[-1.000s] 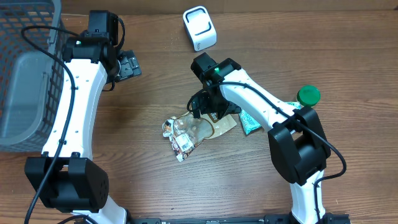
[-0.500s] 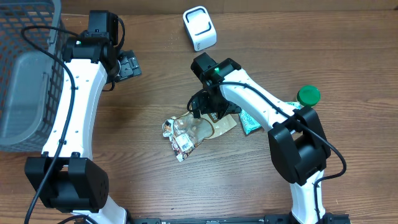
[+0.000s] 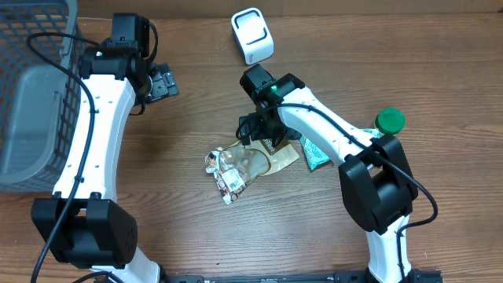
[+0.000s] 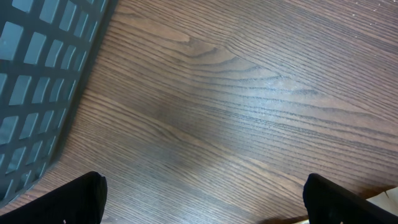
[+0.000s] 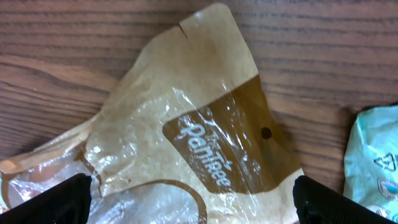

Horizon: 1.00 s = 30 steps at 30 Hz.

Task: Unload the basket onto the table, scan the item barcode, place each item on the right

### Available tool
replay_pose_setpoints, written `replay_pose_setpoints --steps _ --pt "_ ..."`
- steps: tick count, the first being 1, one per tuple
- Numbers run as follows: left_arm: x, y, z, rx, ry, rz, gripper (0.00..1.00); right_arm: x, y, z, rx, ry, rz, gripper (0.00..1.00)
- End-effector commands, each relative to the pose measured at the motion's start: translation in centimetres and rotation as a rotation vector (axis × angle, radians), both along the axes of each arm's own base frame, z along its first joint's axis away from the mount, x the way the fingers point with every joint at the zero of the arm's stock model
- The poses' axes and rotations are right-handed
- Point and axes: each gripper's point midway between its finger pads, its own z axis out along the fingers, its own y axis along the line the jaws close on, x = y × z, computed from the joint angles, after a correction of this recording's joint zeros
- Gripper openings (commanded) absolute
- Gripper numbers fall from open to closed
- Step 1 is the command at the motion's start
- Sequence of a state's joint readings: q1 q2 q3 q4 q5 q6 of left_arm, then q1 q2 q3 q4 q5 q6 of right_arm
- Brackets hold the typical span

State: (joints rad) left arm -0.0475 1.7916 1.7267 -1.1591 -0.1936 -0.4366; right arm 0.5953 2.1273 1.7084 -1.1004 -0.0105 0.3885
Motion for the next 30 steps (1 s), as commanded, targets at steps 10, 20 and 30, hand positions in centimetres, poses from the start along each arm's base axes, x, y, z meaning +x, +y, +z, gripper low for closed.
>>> replay_pose_setpoints --steps 10,20,30 --pt "0.08 -0.04 0.80 0.000 -0.020 -0.014 1.00 1.63 0.49 0.88 0.031 -0.064 -0.005 1.00" --pt "0.08 -0.04 0.80 0.000 -0.020 -0.014 1.00 1.63 0.49 0.88 0.031 -0.064 -0.005 1.00" --pt "0.08 -0.04 0.82 0.000 -0.021 -0.014 0.99 1.63 0.49 0.88 0.031 -0.064 -0.005 1.00"
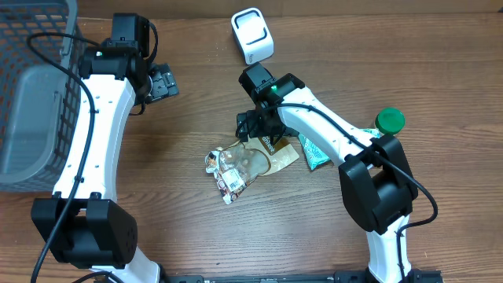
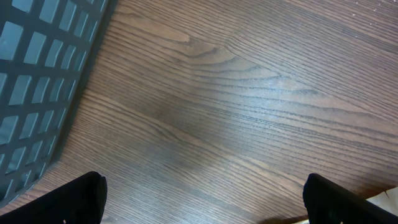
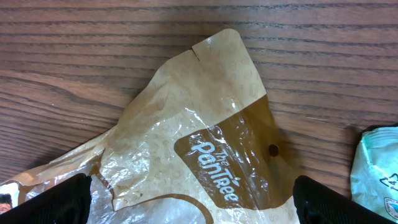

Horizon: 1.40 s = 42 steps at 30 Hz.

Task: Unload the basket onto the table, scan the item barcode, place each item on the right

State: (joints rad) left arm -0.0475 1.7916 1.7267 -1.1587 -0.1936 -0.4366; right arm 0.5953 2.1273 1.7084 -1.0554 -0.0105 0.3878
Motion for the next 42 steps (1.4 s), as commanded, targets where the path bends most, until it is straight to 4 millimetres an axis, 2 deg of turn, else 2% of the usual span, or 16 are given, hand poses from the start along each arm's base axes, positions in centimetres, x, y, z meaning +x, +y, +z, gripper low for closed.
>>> replay_pose_setpoints --steps 1,19,26,29,35,39,42 --pt "0.1 0.0 0.8 0.000 -0.020 -0.014 1.00 0.7 -0.1 0.7 0.006 -0.027 -0.006 1.00" --pt "0.1 0.0 0.8 0.000 -0.020 -0.014 1.00 0.8 -0.1 0.8 0.010 -0.029 -0.012 1.00" --pt "0.1 0.0 0.8 0.000 -0.020 -0.014 1.00 3.2 1.5 1.5 0.076 -0.127 -0.013 1.00" --pt "0.1 0.0 0.8 0.000 -0.020 -0.014 1.00 3.4 1.9 1.6 0.097 -0.136 -0.011 1.00" --pt "0.1 0.0 0.8 0.000 -0.020 -0.014 1.00 1.0 1.1 1.0 0.064 -0.034 0.035 1.00" --pt "0.1 0.0 0.8 0.000 -0.020 -0.014 1.00 -2.4 -0.3 0.5 0.019 0.110 0.057 1.00" --pt "0.1 0.0 0.8 0.000 -0.020 -0.014 1.00 -4.8 -0.3 0.5 0.034 0.215 0.062 1.00"
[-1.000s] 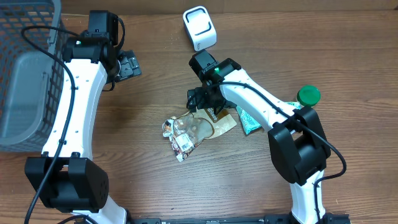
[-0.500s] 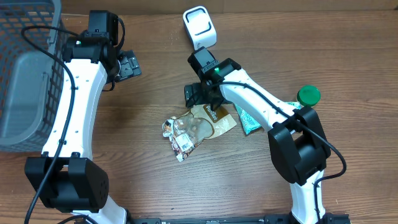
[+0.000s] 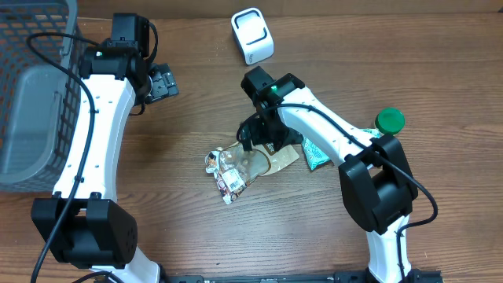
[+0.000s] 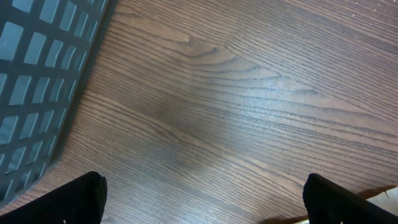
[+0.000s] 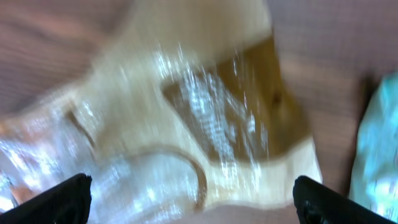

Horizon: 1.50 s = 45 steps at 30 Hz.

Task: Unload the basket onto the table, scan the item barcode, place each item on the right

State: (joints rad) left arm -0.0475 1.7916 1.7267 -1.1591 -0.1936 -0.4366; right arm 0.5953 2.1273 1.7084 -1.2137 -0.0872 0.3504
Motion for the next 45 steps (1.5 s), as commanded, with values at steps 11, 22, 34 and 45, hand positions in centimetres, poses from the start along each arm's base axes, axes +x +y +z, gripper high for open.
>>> replay_pose_setpoints --steps 11,22,34,45 --pt "0.1 0.0 0.8 0.000 -0.020 -0.014 1.00 -5.0 4.4 -1.6 0.167 0.202 -0.141 1.00" --pt "0.1 0.0 0.8 0.001 -0.020 -0.013 1.00 -2.4 5.0 -3.0 0.122 0.106 -0.505 1.00" --pt "0.1 0.0 0.8 0.000 -0.020 -0.014 1.00 0.9 5.3 -2.5 0.182 -0.125 0.091 1.00" --pt "0.1 0.0 0.8 0.000 -0.020 -0.014 1.00 3.3 1.8 5.7 0.123 -0.019 -0.407 0.69"
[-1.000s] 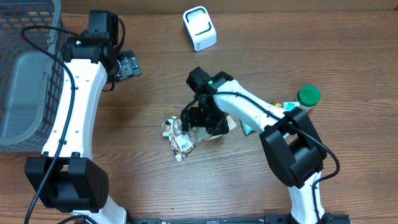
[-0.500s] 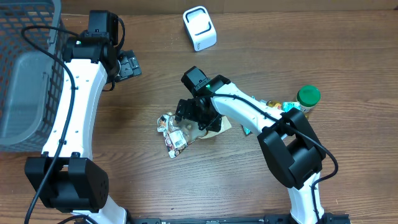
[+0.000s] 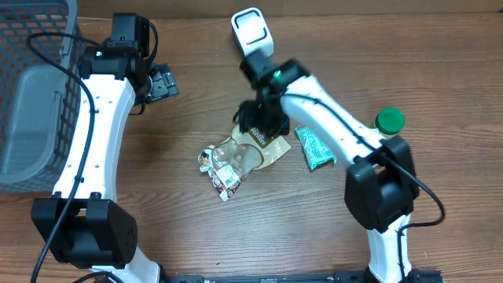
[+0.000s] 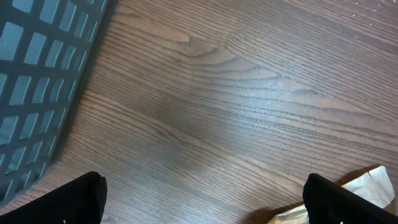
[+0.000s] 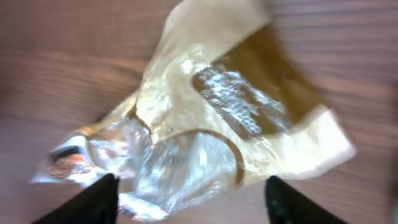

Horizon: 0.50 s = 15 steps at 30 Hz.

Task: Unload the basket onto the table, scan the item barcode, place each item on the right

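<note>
The item, a crumpled clear and tan snack bag [image 3: 240, 157] with a brown label, lies mid-table. The right wrist view shows the bag [image 5: 205, 130] blurred, spread beneath and between the fingers. My right gripper [image 3: 263, 122] hovers over the bag's far end; in its own view the right gripper [image 5: 196, 199] is open. The white scanner [image 3: 251, 33] stands at the far edge. My left gripper [image 3: 161, 82] is open far left of the bag, and the left gripper [image 4: 205, 202] frames bare wood, with a corner of the bag [image 4: 364, 183] at lower right.
A grey wire basket [image 3: 31, 94] fills the left side, and its wall [image 4: 37, 81] shows in the left wrist view. A teal packet [image 3: 314, 148] lies right of the bag. A green cap [image 3: 389, 120] sits further right.
The bag has shifted a little to the left, and a corner of it now shows in the left wrist view. My right gripper stands further back, its fingers closer together. The left arm has not moved.
My right gripper hung open over the bag's brown label, then slightly further back. At the last earlier moment it was low over the bag, its view blurred. Now the bag lies further left and the teal packet is uncovered. The left arm stayed still throughout.
</note>
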### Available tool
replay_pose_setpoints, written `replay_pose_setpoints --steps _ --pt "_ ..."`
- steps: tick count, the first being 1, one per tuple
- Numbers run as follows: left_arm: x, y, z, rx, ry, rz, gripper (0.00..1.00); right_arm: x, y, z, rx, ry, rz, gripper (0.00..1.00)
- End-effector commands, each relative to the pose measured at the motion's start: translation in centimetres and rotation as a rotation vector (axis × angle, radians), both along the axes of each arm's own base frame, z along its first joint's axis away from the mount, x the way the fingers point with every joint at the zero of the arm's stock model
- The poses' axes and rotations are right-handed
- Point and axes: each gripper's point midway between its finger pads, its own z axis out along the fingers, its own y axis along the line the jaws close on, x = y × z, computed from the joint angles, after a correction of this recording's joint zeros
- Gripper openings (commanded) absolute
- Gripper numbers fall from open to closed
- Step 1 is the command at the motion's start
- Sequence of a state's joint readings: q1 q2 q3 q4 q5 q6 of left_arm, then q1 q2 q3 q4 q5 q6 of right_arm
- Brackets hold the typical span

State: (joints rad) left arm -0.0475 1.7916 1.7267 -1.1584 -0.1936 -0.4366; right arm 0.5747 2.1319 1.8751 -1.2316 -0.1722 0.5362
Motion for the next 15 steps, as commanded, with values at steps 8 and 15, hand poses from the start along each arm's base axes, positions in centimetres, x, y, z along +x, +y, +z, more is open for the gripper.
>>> replay_pose_setpoints --steps 8,15 --pt "0.1 0.0 0.8 0.000 -0.019 -0.014 1.00 -4.0 0.0 -2.5 -0.083 0.140 -0.217 0.91" --pt "0.1 0.0 0.8 0.000 -0.019 -0.014 1.00 -5.6 4.4 -3.5 -0.014 0.103 -0.154 1.00"
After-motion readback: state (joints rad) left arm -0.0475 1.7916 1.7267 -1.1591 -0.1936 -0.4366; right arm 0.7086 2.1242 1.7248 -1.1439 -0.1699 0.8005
